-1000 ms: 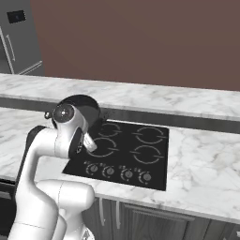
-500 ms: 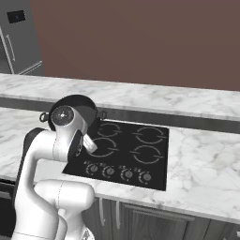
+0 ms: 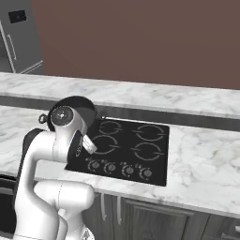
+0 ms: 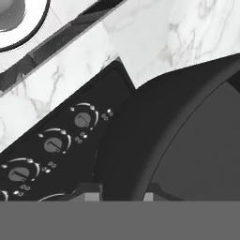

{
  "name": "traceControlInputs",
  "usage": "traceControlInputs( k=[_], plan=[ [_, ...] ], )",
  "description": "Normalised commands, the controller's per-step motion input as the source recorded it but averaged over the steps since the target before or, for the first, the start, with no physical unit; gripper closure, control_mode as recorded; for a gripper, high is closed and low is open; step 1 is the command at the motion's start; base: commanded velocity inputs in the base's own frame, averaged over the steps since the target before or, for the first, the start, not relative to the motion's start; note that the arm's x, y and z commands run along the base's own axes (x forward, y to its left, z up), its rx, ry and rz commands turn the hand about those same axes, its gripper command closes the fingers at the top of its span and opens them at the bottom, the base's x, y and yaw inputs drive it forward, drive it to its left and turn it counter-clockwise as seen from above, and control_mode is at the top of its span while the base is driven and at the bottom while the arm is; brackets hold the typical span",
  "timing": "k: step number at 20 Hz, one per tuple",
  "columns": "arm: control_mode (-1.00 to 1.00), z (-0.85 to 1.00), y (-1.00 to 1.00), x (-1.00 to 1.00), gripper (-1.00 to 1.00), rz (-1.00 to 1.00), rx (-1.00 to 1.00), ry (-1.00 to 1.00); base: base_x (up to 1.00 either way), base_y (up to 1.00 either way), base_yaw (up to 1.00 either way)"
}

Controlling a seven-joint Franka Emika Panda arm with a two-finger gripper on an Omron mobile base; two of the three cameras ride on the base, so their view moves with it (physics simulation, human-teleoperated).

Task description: Move the pot and pan from the stove into the sink.

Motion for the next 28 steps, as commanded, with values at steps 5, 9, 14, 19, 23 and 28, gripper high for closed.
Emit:
traceControlInputs(
  k=[5, 9, 14, 19, 23, 28],
  plan=[
    [1.0, 0.0, 0.0, 0.0, 1.0, 0.0, 0.0, 0.0, -0.65, 0.0, 0.02],
    [1.0, 0.0, 0.0, 0.0, 1.0, 0.0, 0.0, 0.0, -0.66, 0.0, 0.01],
    [1.0, 0.0, 0.0, 0.0, 1.0, 0.0, 0.0, 0.0, -0.27, 0.01, 0.01],
    [1.0, 0.0, 0.0, 0.0, 1.0, 0.0, 0.0, 0.0, -0.1, -0.12, 0.17],
    [1.0, 0.0, 0.0, 0.0, 1.0, 0.0, 0.0, 0.0, -0.19, -0.09, 0.45],
    [1.0, 0.0, 0.0, 0.0, 1.0, 0.0, 0.0, 0.0, -0.19, -0.05, 0.47]
  ],
)
